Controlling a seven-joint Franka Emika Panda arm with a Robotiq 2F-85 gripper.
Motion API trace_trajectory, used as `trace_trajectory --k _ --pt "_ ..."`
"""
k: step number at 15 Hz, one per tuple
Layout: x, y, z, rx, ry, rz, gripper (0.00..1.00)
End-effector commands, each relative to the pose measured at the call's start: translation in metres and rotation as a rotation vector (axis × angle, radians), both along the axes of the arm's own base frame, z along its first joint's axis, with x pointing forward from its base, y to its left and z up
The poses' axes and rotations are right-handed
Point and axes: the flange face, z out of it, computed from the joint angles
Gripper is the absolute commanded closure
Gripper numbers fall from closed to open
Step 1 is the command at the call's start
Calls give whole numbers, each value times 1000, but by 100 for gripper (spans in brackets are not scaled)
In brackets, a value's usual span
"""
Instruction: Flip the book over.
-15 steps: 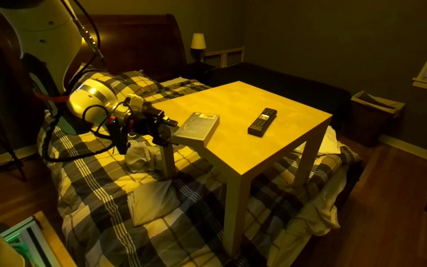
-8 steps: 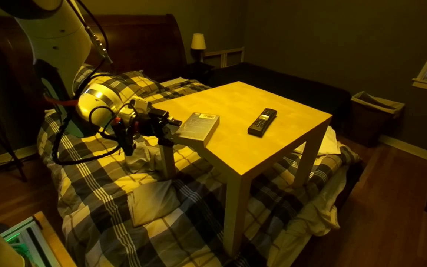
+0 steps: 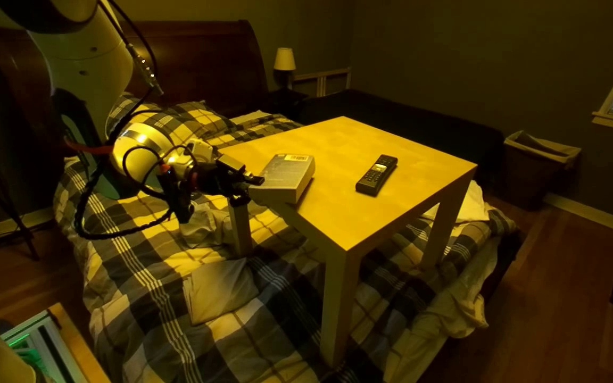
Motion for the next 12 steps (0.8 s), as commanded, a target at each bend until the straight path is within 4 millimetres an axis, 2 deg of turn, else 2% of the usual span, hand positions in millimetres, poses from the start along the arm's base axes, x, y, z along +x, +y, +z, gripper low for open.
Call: trace_trajectory --k 1,6,12 --pt "-3 7 8 -32 16 -4 93" --pt "2 26 31 48 -2 7 92" --pt "13 58 82 45 150 -30 92"
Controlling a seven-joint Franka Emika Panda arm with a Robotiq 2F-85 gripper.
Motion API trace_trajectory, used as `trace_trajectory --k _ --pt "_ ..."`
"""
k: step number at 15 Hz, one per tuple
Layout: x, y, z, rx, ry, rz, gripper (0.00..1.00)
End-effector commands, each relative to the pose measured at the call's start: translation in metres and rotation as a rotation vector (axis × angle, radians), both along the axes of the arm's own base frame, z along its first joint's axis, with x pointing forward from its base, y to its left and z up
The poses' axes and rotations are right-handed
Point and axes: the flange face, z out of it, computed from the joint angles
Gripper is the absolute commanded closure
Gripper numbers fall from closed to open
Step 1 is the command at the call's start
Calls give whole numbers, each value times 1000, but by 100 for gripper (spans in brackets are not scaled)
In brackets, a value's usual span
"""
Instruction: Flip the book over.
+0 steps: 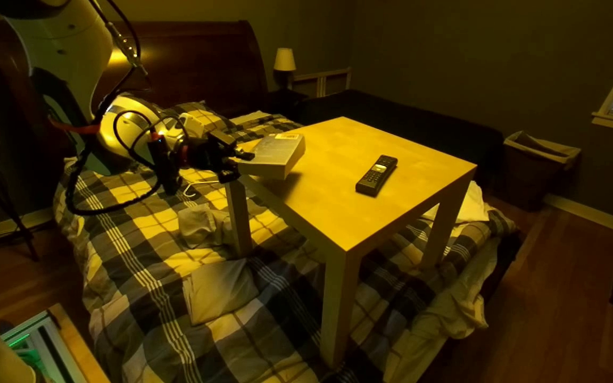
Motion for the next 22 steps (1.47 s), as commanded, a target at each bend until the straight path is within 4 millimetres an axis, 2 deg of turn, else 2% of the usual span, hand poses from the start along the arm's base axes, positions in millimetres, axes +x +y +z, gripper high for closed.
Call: trace_trajectory --k 1,5,10,16,22 --pt "4 18 39 2 124 -47 92" --pt "28 34 75 58 241 -65 92" --pt "60 38 100 162 390 -131 92" --pt "81 24 129 364 528 -188 92" --pt "92 -1 168 638 515 -219 92"
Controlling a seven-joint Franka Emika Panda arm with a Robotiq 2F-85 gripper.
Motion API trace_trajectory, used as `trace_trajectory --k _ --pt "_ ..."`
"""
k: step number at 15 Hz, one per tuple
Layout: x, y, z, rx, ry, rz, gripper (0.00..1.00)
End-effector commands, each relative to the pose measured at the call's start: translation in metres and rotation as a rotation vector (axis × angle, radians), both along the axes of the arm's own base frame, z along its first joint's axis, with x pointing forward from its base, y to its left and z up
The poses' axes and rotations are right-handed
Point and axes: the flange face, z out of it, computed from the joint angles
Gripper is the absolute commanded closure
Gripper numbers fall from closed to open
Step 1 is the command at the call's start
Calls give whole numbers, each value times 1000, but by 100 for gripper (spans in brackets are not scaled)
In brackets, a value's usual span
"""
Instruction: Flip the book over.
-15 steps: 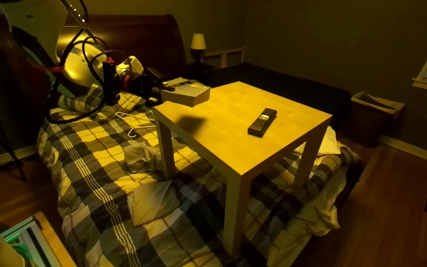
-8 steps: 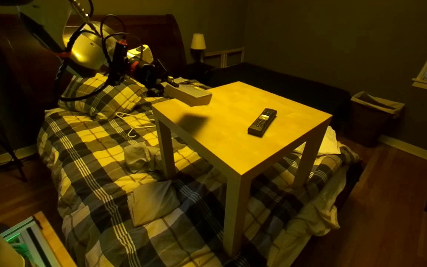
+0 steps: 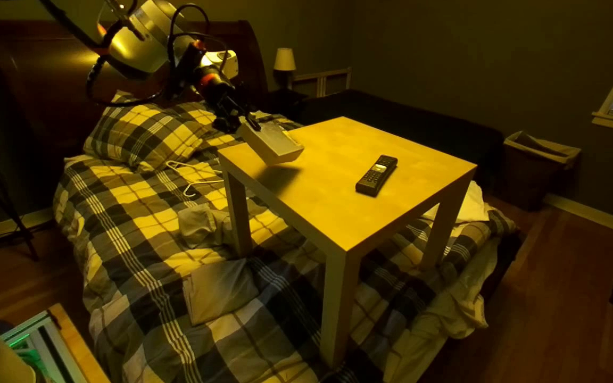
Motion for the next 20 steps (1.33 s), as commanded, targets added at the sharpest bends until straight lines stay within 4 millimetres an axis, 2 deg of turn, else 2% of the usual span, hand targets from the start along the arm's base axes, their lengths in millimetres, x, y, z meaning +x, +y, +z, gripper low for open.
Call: trace_trajectory --k 1,5,11,15,20 --pt "3 -16 28 174 -30 -54 92" --pt "14 -35 45 355 -130 -89 92" --pt "27 -59 62 652 -256 -180 92" --pt "29 -75 62 794 -275 -329 92" --pt "30 -83 63 970 -279 -436 92"
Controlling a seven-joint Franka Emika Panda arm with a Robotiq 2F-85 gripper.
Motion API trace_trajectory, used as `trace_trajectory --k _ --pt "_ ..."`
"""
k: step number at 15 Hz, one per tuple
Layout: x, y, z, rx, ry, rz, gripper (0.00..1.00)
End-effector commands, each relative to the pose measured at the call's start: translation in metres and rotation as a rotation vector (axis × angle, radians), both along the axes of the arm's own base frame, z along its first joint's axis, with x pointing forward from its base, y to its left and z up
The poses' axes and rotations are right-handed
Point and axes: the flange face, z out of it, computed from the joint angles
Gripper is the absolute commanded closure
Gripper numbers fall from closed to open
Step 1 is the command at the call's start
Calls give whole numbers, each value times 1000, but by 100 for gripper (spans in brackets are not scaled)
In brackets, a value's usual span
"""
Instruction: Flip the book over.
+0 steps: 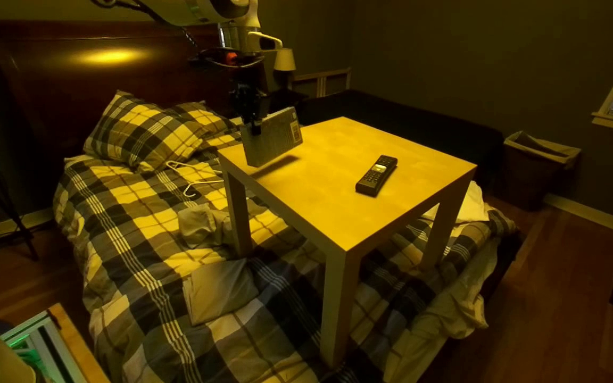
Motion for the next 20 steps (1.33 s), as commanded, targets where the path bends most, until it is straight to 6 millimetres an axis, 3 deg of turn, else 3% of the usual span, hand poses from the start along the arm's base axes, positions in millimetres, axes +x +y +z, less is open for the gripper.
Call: trace_trajectory --k 1,6,7,12,13,15,20 --pt "-7 -5 6 144 -41 -60 92" --pt "-10 -1 1 297 -107 -76 92" --pt "1 3 2 236 -82 -77 70" --pt "-3 3 -2 269 -91 -78 70" --pt "-3 3 -2 269 -92 -78 92" --pt "15 1 -5 314 -92 -127 92" --pt "56 -14 8 509 -61 -226 92"
